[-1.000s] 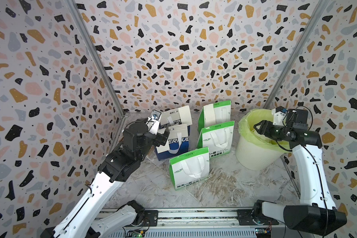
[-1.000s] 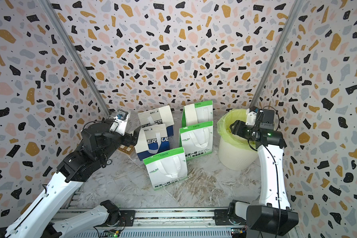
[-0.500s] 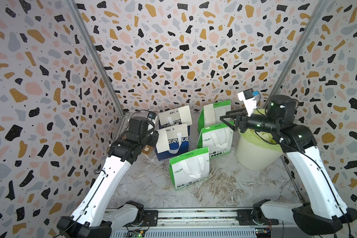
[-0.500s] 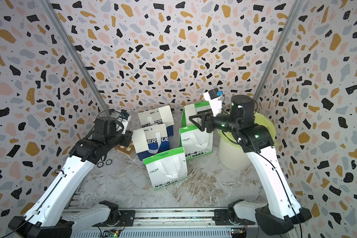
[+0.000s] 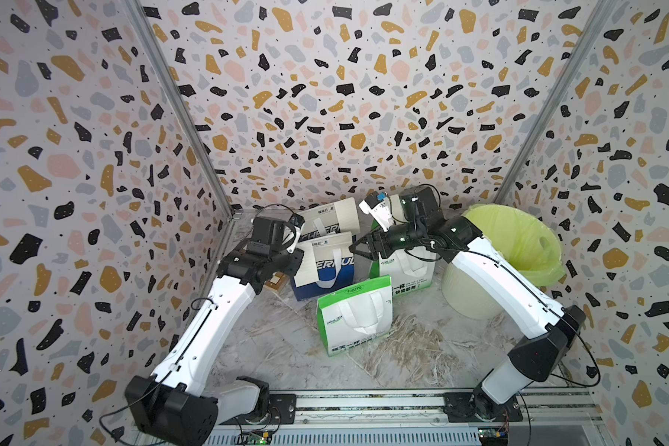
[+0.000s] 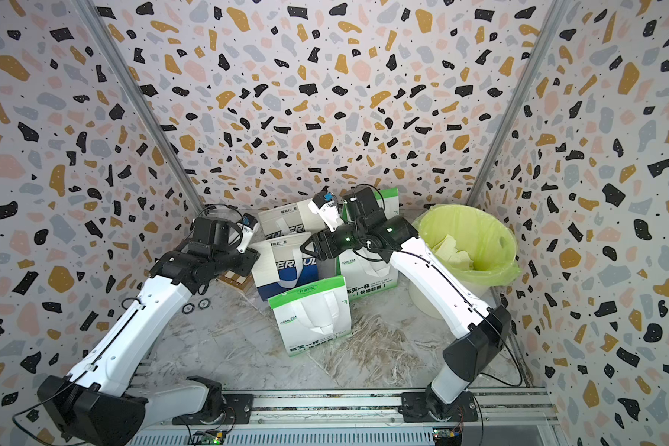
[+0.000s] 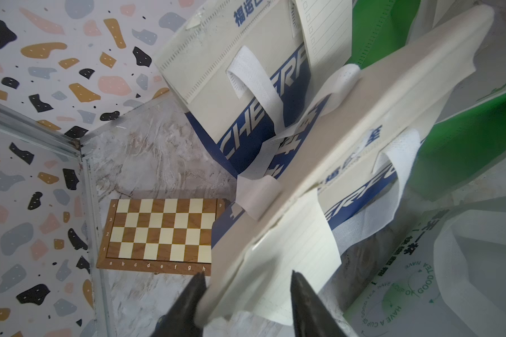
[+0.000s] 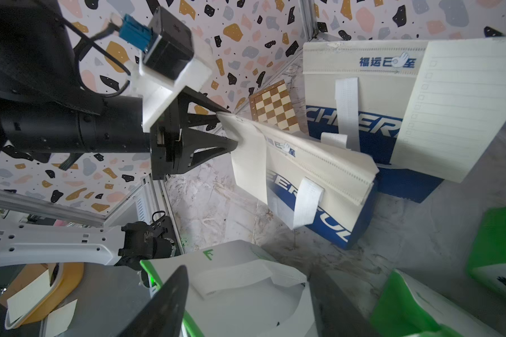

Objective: Shred takeout receipts and throw away
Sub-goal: Adjust the takeout bag at the center of the board, then tear off the takeout receipt from the takeout bag.

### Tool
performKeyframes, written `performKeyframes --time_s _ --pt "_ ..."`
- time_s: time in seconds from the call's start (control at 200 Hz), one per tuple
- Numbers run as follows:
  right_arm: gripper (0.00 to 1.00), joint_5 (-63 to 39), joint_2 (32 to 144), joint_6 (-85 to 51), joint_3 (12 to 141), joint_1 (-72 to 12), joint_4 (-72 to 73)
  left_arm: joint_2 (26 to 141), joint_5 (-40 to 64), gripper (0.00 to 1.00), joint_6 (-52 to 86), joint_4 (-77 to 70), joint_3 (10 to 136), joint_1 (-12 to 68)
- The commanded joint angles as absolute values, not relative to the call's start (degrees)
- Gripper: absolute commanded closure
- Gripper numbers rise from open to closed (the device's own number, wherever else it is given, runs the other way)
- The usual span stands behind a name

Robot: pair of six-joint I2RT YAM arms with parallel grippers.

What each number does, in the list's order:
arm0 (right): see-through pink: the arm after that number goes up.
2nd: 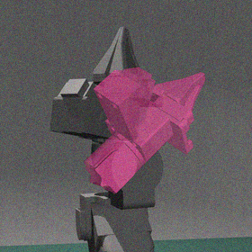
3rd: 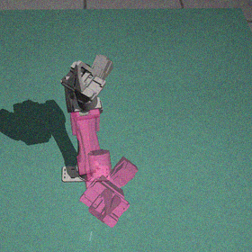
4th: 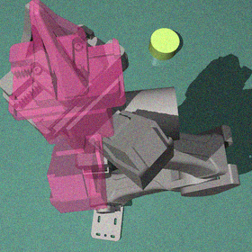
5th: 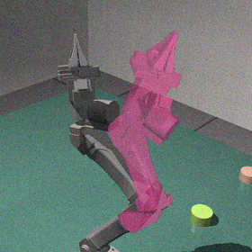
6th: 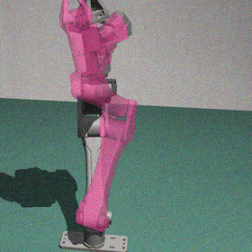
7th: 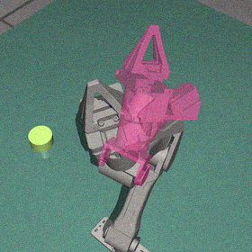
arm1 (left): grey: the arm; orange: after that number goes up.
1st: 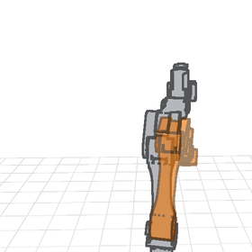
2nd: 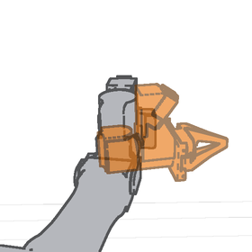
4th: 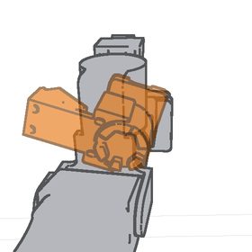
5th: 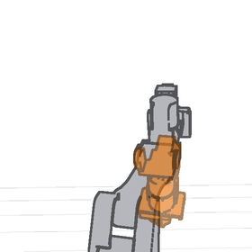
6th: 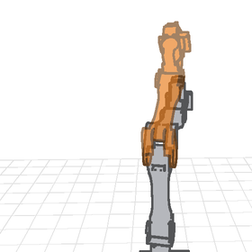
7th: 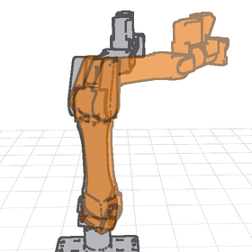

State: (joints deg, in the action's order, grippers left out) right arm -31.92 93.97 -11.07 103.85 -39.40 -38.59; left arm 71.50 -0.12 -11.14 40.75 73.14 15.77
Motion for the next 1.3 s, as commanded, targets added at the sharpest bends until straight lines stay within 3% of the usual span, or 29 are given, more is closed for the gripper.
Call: performKeyframes --time_s 0.0,0.145,0.29,0.345,0.706,0.806,0.891,1.186,1.296 --pt "0.34 -30.0 94.7 -10.7 107.7 -40.6 -39.0 72.0 3.9 0.59 -13.4 40.3 74.6 15.1" --pt "0.33 -28.8 97.2 -10.1 109.5 -41.6 -39.8 69.6 10.2 0.7 -14.3 36.1 72.3 14.9" --pt "0.3 -29.0 99.1 -10.3 110.5 -41.7 -39.3 68.3 16.0 0.88 -15.8 35.5 71.4 14.8" --pt "0.29 -29.3 99.6 -10.4 110.7 -42.0 -39.0 68.1 17.5 1.0 -15.7 35.7 71.1 14.9" --pt "0.23 -28.8 105.0 -10.5 110.2 -43.9 -35.6 65.3 20.1 1.0 -14.0 32.5 66.7 14.8" --pt "0.14 -26.8 106.1 -10.7 110.0 -44.5 -33.4 64.5 21.1 1.0 -13.7 31.3 65.7 14.9" --pt "0.13 -26.8 107.3 -10.3 110.6 -45.0 -32.5 63.9 21.8 1.0 -13.7 30.1 64.5 14.9" --pt "0.19 -31.2 111.0 -9.4 111.5 -45.0 -28.9 63.1 23.8 1.0 -15.3 27.7 61.6 14.8" --pt "0.32 -35.9 111.7 -9.3 111.7 -45.2 -27.3 62.8 24.0 1.0 -15.5 26.6 60.7 14.8"
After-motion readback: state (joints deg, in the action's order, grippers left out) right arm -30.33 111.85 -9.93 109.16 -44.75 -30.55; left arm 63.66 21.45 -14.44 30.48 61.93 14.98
